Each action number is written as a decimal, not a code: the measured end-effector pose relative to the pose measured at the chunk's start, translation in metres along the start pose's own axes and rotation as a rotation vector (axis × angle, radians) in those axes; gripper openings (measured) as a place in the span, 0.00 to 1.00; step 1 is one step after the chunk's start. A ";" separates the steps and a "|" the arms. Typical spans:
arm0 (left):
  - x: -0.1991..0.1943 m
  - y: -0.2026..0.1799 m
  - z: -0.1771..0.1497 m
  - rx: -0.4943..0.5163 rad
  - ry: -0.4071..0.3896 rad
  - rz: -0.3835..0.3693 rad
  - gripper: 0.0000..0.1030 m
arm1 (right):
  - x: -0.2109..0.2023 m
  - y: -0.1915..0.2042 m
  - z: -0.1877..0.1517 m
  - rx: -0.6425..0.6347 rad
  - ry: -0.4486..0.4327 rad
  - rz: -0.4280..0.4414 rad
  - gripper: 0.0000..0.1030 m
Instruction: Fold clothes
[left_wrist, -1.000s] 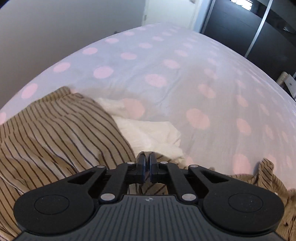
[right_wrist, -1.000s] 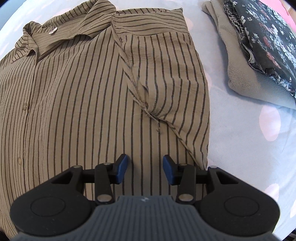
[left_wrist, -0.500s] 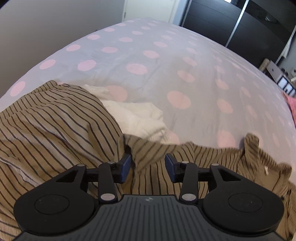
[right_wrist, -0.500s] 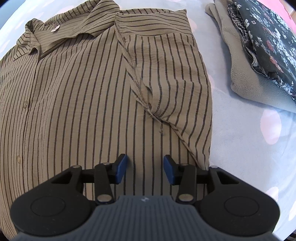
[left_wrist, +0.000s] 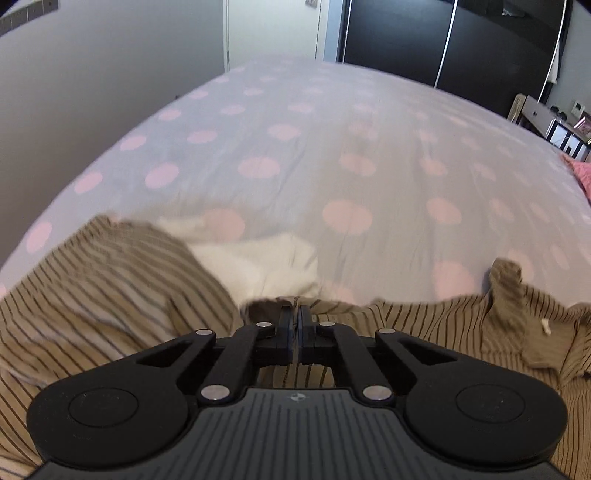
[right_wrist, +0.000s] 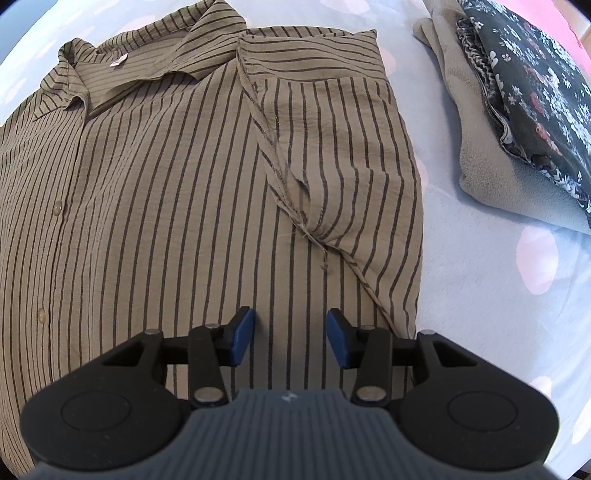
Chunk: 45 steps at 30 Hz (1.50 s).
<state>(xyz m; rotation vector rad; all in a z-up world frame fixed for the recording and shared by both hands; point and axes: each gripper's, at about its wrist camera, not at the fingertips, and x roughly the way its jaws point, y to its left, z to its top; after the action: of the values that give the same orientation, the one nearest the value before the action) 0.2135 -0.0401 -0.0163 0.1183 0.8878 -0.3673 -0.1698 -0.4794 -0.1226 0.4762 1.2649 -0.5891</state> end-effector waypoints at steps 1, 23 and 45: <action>-0.004 -0.002 0.006 -0.001 -0.016 -0.003 0.01 | 0.000 0.000 0.000 0.000 -0.001 0.000 0.46; 0.007 -0.209 -0.002 0.167 0.148 -0.317 0.01 | -0.023 0.002 -0.002 -0.009 -0.058 0.045 0.46; 0.024 -0.219 -0.029 0.274 0.347 -0.450 0.53 | -0.025 0.009 -0.004 -0.034 -0.059 0.057 0.47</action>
<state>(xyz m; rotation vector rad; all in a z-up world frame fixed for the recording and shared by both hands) 0.1267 -0.2432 -0.0420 0.2412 1.2046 -0.9089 -0.1719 -0.4660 -0.0988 0.4616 1.2000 -0.5291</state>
